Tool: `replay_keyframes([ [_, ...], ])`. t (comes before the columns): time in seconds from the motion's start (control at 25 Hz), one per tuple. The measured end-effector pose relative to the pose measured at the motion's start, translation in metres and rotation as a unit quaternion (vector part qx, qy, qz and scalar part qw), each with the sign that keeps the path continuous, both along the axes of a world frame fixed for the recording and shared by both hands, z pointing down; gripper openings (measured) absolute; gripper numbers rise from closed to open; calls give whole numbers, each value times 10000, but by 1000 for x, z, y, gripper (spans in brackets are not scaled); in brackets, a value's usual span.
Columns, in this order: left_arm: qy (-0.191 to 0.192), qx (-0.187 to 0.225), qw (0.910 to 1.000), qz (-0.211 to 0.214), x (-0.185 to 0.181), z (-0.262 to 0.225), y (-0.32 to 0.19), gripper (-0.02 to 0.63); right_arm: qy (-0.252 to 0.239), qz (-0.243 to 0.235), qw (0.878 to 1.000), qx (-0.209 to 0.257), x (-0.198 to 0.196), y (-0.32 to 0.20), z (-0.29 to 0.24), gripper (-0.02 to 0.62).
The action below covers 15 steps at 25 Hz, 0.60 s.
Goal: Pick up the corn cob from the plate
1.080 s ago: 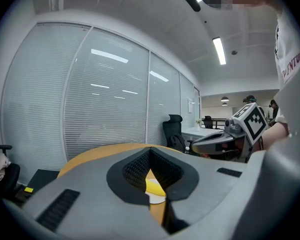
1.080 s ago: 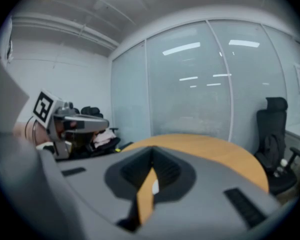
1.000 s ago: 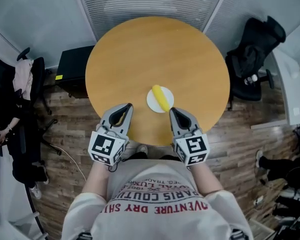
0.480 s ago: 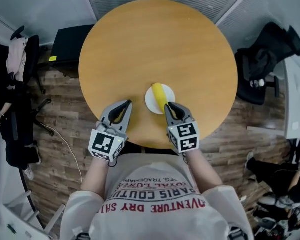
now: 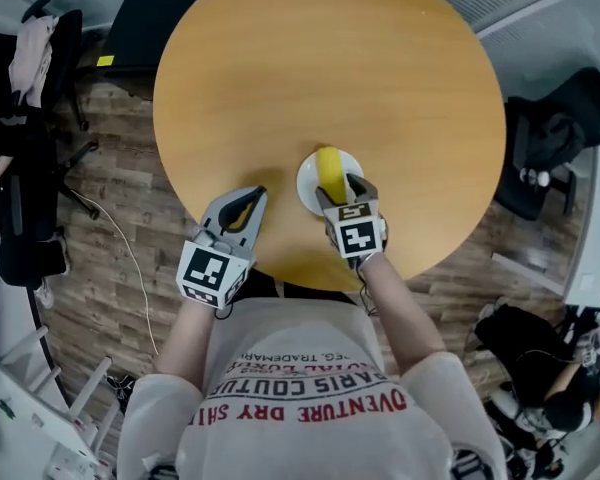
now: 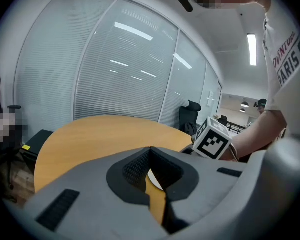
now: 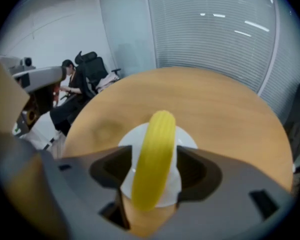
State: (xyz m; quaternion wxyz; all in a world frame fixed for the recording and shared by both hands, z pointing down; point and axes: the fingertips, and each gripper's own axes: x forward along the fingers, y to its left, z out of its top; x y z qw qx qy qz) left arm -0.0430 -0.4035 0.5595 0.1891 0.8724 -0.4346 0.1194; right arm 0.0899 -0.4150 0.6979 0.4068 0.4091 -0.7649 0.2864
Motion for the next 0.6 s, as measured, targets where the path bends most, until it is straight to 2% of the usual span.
replay_keyframes([
  [0.32, 77, -247, 9994, -210, -12, 24, -2, 34, 289, 112, 9983, -496, -8, -11, 29, 275],
  [0.6, 122, -316, 9990, -280, -23, 30, -1, 34, 279, 107, 9985, -449, -12, -11, 34, 275],
])
